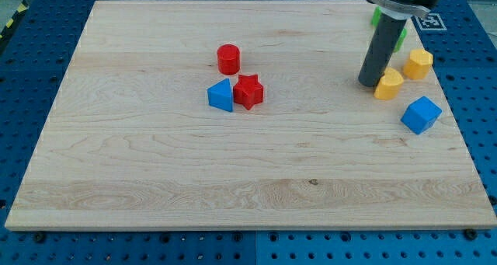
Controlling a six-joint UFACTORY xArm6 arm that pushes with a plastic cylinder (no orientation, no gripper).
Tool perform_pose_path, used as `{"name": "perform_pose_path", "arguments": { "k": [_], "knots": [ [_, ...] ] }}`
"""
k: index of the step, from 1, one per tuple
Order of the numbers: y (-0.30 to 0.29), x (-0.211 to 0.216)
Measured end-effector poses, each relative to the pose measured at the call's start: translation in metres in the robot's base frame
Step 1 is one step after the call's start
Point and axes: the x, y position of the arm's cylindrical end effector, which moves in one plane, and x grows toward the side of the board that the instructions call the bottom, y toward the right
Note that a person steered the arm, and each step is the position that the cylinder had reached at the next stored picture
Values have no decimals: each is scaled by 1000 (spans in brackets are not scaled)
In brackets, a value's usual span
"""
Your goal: Slightly push the green blocks and hexagon to the left
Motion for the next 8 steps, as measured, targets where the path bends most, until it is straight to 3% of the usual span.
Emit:
{"name": "perform_pose_path", "arguments": {
  "k": [2, 5, 8],
  "knots": [
    [10, 9],
    [-2, -50],
    [-12, -211]
  ]
}}
